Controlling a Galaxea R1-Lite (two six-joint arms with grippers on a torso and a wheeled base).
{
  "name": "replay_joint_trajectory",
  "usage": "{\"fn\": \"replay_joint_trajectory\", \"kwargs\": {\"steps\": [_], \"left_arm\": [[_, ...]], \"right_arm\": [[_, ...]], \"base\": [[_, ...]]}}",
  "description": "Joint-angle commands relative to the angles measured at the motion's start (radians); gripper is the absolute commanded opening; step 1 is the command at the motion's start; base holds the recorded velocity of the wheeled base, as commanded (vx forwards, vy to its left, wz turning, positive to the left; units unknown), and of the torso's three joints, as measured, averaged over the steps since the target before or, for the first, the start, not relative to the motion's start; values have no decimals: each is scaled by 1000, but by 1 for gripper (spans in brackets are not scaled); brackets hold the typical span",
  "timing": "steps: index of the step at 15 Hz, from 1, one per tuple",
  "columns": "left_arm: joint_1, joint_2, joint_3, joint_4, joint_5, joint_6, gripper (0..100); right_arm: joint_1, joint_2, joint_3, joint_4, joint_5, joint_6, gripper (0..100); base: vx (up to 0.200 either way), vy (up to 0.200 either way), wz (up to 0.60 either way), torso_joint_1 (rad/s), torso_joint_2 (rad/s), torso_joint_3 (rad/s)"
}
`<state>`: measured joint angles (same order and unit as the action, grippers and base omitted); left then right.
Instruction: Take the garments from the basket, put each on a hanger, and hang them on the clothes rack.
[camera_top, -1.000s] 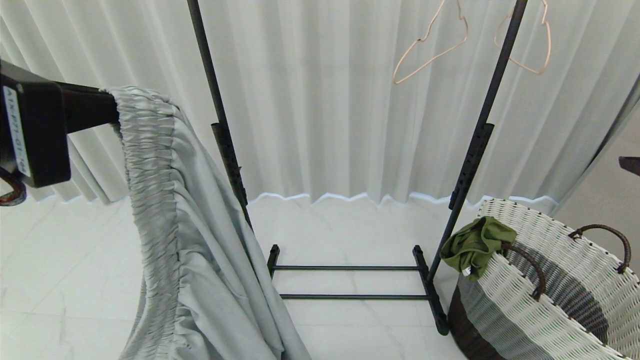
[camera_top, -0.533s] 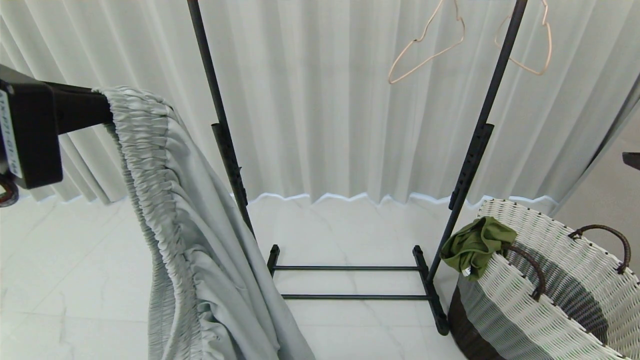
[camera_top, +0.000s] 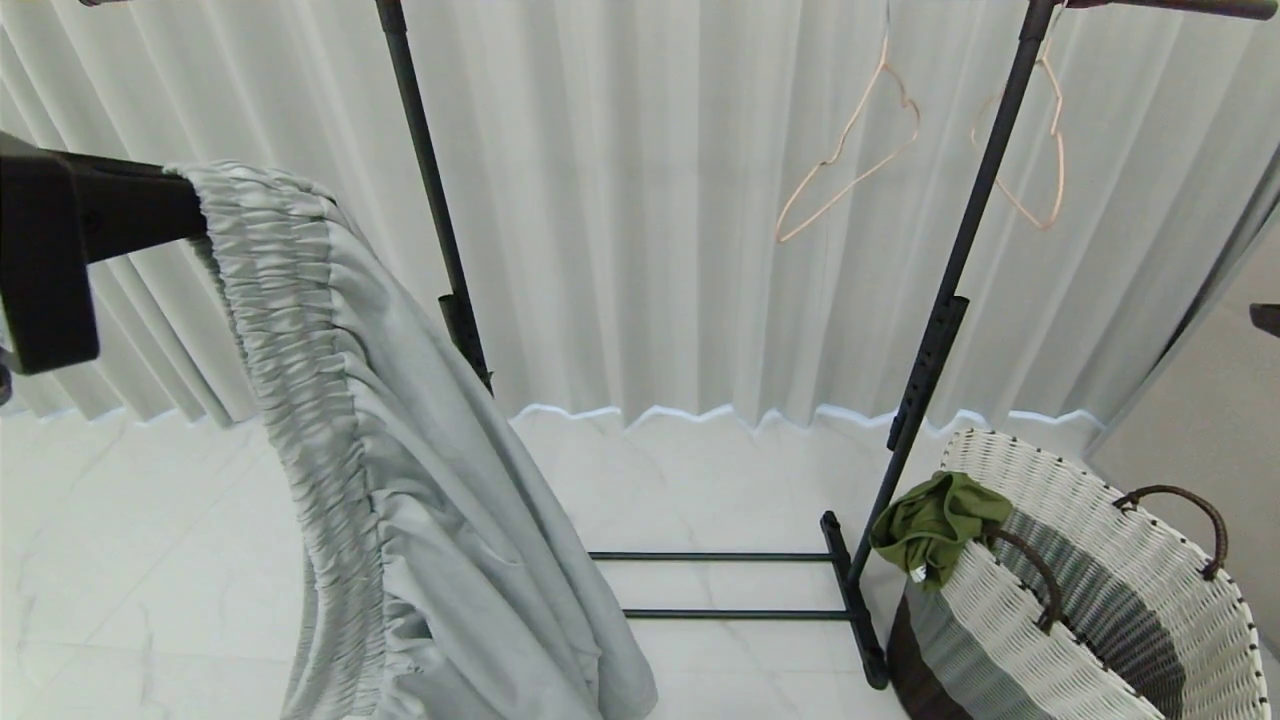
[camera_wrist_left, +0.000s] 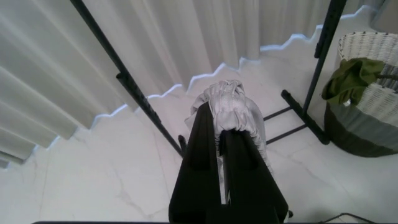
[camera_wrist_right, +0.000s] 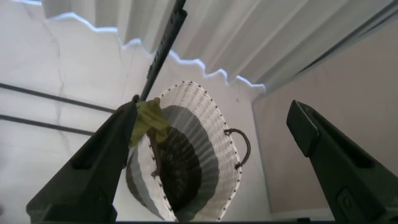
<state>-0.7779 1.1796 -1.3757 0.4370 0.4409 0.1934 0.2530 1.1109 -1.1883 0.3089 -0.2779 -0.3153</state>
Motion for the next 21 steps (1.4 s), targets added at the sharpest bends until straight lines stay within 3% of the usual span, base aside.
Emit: {"fn": "replay_joint_trajectory", "kwargs": {"steps": [1,5,17,21], "left_arm": [[0,3,-2,2,-1,3,0],[-1,-5,3,-12,-4,69,0],[0,12,15,-12,-4,69,0],[0,18,27,-14,-4,64,0]], "right_arm": [[-17,4,13,1,0,-1,100],[-35,17,24,-2,3,-4,100],[-41,47,26,-90,11,1,100],[-43,53,41,-90,11,48,100]], "base": [[0,0,0,149,-481,-325],[0,0,0,164,-469,-313],[0,0,0,205,-500,-299],[200,0,0,76,-178,-94]]}}
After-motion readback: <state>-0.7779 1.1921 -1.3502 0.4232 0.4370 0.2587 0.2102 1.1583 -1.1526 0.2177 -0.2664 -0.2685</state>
